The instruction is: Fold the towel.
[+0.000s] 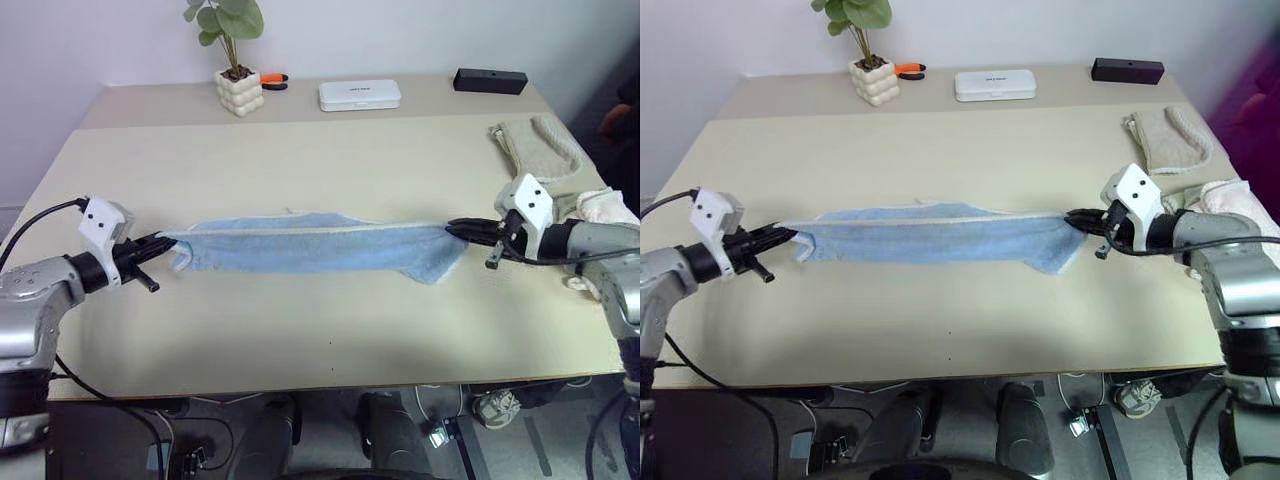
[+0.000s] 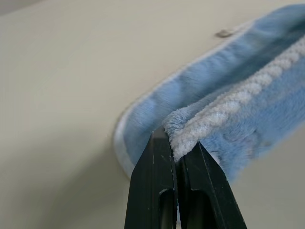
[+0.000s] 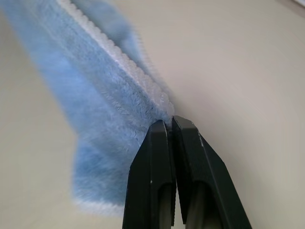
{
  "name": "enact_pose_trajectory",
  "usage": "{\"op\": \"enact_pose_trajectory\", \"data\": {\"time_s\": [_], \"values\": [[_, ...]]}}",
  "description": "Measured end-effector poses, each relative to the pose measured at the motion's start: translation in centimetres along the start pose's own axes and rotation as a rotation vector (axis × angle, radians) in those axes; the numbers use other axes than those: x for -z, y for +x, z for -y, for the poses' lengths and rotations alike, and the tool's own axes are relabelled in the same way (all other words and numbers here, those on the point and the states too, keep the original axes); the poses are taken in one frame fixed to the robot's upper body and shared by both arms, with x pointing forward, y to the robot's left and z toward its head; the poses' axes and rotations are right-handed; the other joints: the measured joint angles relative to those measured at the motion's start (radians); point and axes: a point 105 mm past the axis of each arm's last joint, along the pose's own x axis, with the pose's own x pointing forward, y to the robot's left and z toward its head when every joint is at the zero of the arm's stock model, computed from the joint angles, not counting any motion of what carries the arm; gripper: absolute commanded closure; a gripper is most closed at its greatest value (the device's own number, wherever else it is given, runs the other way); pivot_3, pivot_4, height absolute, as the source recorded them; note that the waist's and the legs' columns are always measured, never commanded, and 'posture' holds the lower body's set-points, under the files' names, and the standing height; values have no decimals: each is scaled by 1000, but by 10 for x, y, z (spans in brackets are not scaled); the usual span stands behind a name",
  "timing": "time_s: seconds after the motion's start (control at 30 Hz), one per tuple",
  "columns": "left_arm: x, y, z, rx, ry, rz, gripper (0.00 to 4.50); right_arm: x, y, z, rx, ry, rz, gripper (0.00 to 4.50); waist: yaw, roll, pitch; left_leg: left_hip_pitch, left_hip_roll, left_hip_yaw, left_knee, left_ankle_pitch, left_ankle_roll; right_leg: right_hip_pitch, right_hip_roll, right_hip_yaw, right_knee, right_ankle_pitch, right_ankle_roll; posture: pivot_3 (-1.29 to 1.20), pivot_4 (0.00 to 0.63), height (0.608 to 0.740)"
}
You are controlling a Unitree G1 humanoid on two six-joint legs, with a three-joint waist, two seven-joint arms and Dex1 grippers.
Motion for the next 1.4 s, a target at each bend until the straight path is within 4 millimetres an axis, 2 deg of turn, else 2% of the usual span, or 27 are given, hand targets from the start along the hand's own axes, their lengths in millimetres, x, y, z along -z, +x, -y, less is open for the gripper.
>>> {"op": "enact_pose_trajectory", "data": {"time_s": [0.13,0.2,0.23,0.33,0.4,0.43,0.47,0.5,0.57,0.6,0.67,0.8,0.87,0.93,1.03,1.1,1.17,1.3,1.37,1.4], "values": [[8,2,0,15,17,-22,4500,1,0,-1,-9,-8,5,4412,-2,0,0,0,0,-1,0,0,0,-1,0,1,0,0,0,0,150,740],[-1,8,-4,-8,32,24,4500,-3,2,7,31,-25,12,4412,0,0,0,0,0,-1,1,0,1,-1,0,2,0,1,1,0,150,740],[-12,16,-10,-52,51,74,4500,-10,4,19,92,-44,34,4412,2,0,0,0,0,-1,1,0,0,-1,0,2,0,2,1,0,150,740],[-62,29,-35,-215,121,233,4500,-53,6,55,276,-149,138,4412,4,-1,1,-1,0,-1,3,2,-3,-1,2,2,0,6,1,0,150,740],[-115,28,-62,-396,150,392,4500,-94,0,77,400,-224,248,4412,3,-2,2,-2,-1,-1,3,2,-4,-1,4,2,0,7,1,0,150,740],[-134,22,-70,-452,157,455,4500,-109,-4,82,434,-253,283,4412,2,-3,1,-3,-1,-1,2,3,-4,-2,4,2,-1,7,1,0,150,740],[-156,9,-82,-539,159,539,4500,-124,-13,89,484,-275,330,4412,0,-4,1,-2,0,0,2,5,-9,-2,4,2,-1,7,1,0,150,740],[-170,-5,-92,-603,160,594,4500,-133,-22,94,521,-287,355,4412,-3,-4,0,-2,0,1,0,5,-8,-3,4,2,-2,7,1,0,150,740],[-183,-26,-103,-670,159,651,4500,-136,-32,99,555,-286,371,4412,-9,-4,0,-2,0,3,-2,2,-5,-4,3,2,-2,7,1,0,150,740],[-180,-31,-103,-661,155,656,4500,-135,-31,97,534,-280,366,4412,-12,-3,-1,-1,0,5,-2,1,-3,-5,2,2,-2,7,2,0,150,740],[-162,-27,-93,-574,166,610,4500,-130,-24,83,453,-279,353,4412,-22,-3,-1,-2,0,6,-2,0,-1,-6,-1,2,-2,6,2,0,150,740],[-85,-18,-67,-382,83,396,4500,-109,-13,48,270,-240,307,4412,-33,-4,0,-2,0,8,3,-2,2,-6,-1,3,-2,7,3,0,150,740],[-57,-22,-54,-315,57,299,4500,-94,-9,39,222,-204,267,4412,-30,-4,0,-2,1,8,4,-4,6,-6,-1,4,-1,7,3,0,150,740],[-41,-27,-39,-244,46,234,4500,-80,-7,34,202,-170,235,4412,-27,-4,0,1,1,8,3,-4,6,-4,-1,4,0,7,2,0,150,740],[-37,-27,-17,-144,28,206,4500,-71,1,29,188,-140,224,4412,-16,-4,0,1,2,8,5,-4,5,-4,0,4,0,8,2,0,150,740],[-34,-28,-3,-80,27,160,4500,-66,9,24,166,-130,209,3853,-11,-4,0,1,2,8,5,-4,5,-3,0,4,0,8,2,0,150,740],[-31,-26,8,-32,25,130,4500,-60,23,15,139,-103,209,3071,-7,-4,0,1,2,8,5,-4,5,-4,0,4,0,8,2,0,150,740],[-28,-11,43,107,24,95,4500,-45,55,3,121,-116,168,1021,-4,-4,0,1,1,8,5,-4,5,-4,0,4,0,8,2,0,150,740],[-29,2,70,197,1,111,4500,-42,73,-8,97,-137,163,90,-2,-4,0,1,1,8,5,-3,5,-4,0,4,0,8,1,0,150,740],[-31,8,83,241,-12,122,4500,-42,79,-13,81,-154,163,90,-1,-4,0,1,1,8,5,-3,5,-4,0,4,0,8,2,0,150,740]]}}
